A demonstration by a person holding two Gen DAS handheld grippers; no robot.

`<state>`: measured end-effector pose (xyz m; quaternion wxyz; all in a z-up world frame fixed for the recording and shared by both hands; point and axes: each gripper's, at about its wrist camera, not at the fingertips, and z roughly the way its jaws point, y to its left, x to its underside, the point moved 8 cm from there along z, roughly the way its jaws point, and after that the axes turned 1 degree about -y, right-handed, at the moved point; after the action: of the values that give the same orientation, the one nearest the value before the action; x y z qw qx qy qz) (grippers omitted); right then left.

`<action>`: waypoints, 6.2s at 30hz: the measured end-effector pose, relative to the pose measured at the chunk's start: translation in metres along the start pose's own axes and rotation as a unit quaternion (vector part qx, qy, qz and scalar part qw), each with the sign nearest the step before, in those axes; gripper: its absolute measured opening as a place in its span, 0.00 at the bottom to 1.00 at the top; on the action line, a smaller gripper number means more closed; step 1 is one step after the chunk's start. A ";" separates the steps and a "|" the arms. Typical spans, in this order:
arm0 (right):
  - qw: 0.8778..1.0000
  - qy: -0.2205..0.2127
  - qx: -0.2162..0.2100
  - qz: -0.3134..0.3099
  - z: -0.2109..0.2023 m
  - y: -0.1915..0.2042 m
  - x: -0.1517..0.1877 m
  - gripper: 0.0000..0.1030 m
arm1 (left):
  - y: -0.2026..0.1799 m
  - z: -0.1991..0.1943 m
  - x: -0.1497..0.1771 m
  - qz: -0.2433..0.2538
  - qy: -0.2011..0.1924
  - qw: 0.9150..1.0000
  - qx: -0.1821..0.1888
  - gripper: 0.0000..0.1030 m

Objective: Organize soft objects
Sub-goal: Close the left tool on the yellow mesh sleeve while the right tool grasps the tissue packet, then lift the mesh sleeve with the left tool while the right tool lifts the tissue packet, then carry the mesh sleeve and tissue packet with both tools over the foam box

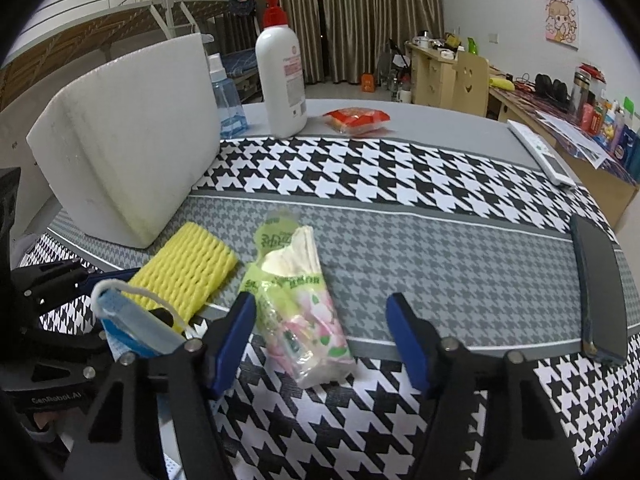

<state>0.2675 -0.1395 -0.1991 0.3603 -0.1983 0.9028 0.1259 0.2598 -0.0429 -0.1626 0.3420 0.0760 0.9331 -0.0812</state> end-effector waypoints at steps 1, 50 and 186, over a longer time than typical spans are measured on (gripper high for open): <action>1.000 0.000 -0.002 -0.001 0.000 0.001 0.000 0.64 | -0.002 0.001 -0.001 0.002 0.000 1.000 0.002 0.43; 0.998 -0.059 0.008 -0.003 -0.056 0.013 -0.017 0.29 | 0.002 -0.049 -0.013 0.006 -0.073 0.997 -0.003 0.11; 0.969 -0.223 -0.075 -0.079 -0.107 0.112 -0.157 0.29 | 0.096 -0.179 -0.129 -0.024 -0.288 0.950 -0.117 0.11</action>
<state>0.2574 -0.0376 -0.0041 0.5453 -0.2626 0.7692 0.2050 0.2637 0.0758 0.0464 0.6004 -0.0139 0.7996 0.0020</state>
